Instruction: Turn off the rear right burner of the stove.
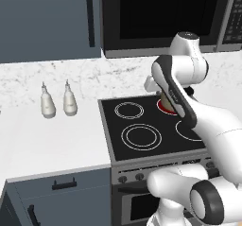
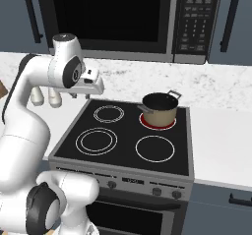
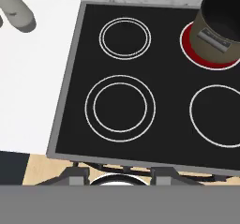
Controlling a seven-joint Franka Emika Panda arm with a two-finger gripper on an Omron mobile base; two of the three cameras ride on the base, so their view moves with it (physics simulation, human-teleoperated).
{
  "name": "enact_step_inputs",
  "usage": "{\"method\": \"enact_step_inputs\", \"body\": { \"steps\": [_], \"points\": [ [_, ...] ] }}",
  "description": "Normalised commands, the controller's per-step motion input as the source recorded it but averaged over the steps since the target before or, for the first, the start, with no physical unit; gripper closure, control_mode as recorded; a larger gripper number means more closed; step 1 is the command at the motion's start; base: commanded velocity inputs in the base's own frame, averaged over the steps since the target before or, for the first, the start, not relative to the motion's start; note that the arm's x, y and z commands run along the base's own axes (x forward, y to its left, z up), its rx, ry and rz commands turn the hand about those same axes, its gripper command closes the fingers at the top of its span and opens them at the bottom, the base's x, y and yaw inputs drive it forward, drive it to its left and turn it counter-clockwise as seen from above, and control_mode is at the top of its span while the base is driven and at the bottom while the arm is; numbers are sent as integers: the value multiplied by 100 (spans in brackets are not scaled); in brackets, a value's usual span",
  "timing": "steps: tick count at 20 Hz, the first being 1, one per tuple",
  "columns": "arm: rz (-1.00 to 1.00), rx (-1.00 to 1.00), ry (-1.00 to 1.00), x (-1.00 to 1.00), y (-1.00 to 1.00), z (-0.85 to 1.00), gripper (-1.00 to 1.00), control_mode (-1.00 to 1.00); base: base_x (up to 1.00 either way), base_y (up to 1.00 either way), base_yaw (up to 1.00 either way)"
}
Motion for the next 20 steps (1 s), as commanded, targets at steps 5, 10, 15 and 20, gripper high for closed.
{"method": "enact_step_inputs", "body": {
  "steps": [5, 10, 15, 20],
  "points": [
    [0, 0, 1, -9, 0, -3, -100, -100, 0, 0, 0],
    [0, 0, 0, -2, -11, 0, -100, -100, 0, 0, 0],
    [0, 0, 0, -9, -47, 0, -100, -100, 0, 0, 0],
    [0, 0, 0, -21, -57, 0, -100, -100, 0, 0, 0]
  ]
}}
